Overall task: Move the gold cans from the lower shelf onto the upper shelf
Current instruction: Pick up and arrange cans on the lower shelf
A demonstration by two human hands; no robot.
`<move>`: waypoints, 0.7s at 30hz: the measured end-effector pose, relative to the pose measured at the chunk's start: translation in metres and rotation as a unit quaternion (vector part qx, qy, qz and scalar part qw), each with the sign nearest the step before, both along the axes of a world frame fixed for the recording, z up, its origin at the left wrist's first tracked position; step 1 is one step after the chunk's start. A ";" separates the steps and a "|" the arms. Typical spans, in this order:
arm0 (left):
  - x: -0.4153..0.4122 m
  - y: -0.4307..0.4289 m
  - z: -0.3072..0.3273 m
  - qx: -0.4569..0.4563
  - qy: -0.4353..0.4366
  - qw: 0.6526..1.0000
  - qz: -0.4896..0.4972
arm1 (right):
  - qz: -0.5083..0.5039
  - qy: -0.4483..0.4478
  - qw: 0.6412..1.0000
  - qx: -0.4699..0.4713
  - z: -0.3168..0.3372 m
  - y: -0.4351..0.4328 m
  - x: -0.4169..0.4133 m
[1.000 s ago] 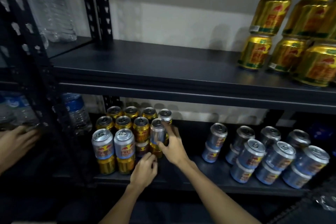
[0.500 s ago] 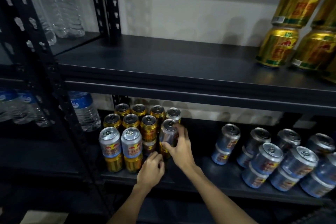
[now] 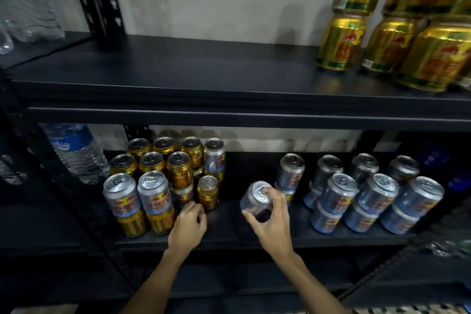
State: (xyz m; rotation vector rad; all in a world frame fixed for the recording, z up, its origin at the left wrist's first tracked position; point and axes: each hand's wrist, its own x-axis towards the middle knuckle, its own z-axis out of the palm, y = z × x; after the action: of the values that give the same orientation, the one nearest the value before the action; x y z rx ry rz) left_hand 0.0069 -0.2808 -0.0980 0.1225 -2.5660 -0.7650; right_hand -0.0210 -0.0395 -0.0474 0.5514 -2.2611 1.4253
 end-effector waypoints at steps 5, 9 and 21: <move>0.000 0.003 -0.001 -0.018 -0.013 1.000 -0.007 | -0.075 -0.057 0.995 0.016 -0.027 0.058 0.005; 0.000 0.004 -0.001 -0.033 -0.024 0.999 -0.009 | -0.086 -0.090 0.992 0.026 -0.025 0.074 0.004; 0.002 0.006 0.002 -0.027 -0.044 0.999 0.003 | -0.078 -0.147 0.984 0.067 -0.025 0.079 0.000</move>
State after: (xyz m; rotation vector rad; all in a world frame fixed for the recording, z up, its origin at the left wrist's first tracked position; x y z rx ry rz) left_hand 0.0091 -0.2749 -0.0956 0.1495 -2.6649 -0.7029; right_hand -0.0205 0.0395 -0.0724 0.2048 -2.5812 1.3580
